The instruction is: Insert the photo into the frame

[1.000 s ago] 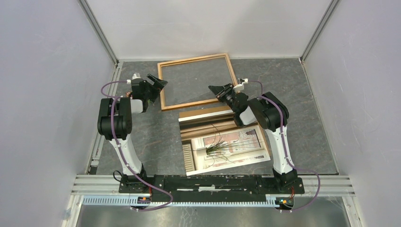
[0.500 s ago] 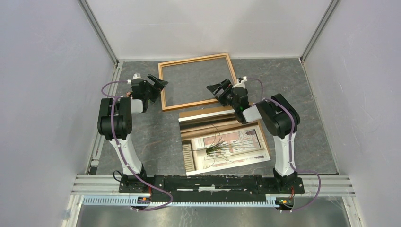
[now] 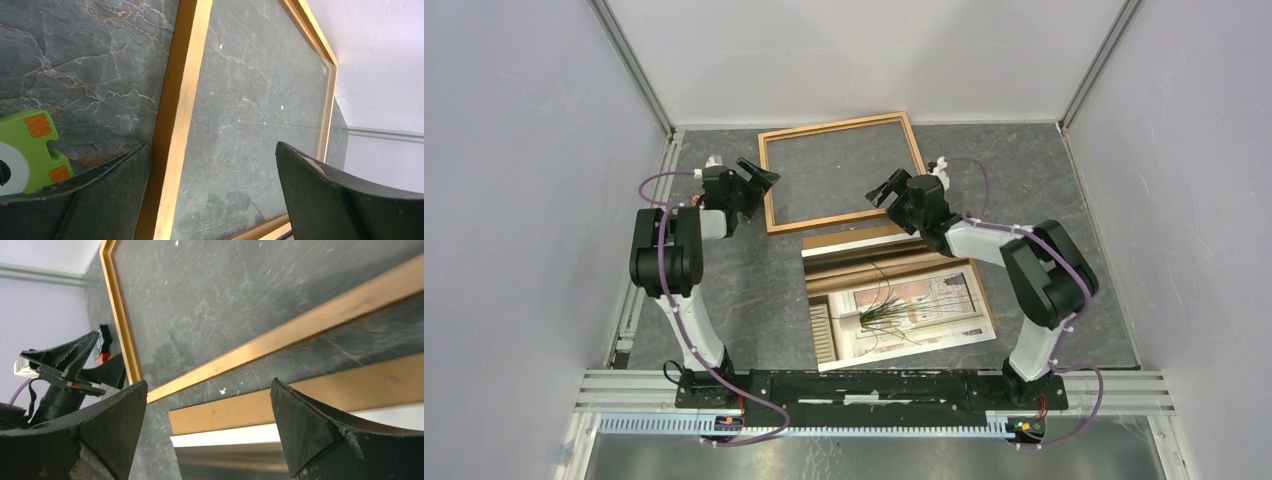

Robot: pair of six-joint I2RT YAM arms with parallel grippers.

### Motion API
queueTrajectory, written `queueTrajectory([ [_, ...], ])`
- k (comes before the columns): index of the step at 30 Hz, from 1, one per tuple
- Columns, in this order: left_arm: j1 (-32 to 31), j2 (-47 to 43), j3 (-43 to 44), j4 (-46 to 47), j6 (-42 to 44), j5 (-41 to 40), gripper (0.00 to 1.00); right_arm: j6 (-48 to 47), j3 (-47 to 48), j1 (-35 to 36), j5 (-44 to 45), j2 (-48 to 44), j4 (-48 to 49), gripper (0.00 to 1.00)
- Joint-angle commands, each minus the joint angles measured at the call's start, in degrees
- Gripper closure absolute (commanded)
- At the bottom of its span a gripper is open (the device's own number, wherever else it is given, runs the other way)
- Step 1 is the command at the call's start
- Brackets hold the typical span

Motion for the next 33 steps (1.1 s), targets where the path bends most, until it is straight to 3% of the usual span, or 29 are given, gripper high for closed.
queueTrajectory([
  [1,-0.3,-2.9,1.0,-2.5,4.7,-1.6,0.00,-9.0,-2.7,-0.2,14.1,-10.9,-9.5,0.02],
  [3,-0.3,-3.0,1.3,-3.2,5.4,-1.7,0.00,-15.6,-4.0,-1.1,19.3,-15.0,-7.6,0.02],
  [6,-0.4,-3.2,1.6,-3.8,6.1,-1.8,0.00,-30.2,-4.5,-4.9,16.6,-17.2,-0.7,0.02],
  [10,-0.7,-3.1,2.0,-4.2,6.6,-1.8,0.00,-45.9,3.7,-11.5,5.5,-12.4,-5.6,0.02],
  [13,-1.1,-2.3,3.1,-5.3,7.2,-1.7,0.00,-53.1,16.2,-15.9,-10.5,-1.9,-14.0,0.02],
  [15,-1.3,-2.0,3.5,-5.7,7.3,-1.8,0.00,-54.7,22.1,-16.7,-14.6,3.1,-17.6,0.05],
  [19,-1.4,-1.9,3.9,-6.6,8.0,-2.6,0.00,-56.0,23.7,-16.7,-19.9,6.1,-13.1,0.08],
  [26,-1.4,-1.6,4.6,-7.3,8.5,-2.7,0.00,-49.3,34.4,-16.2,-18.1,17.6,-8.9,0.24],
  [33,-1.4,-1.6,4.6,-7.2,8.3,-2.7,0.00,-45.1,50.2,-15.0,-13.3,29.7,-9.0,0.30],
])
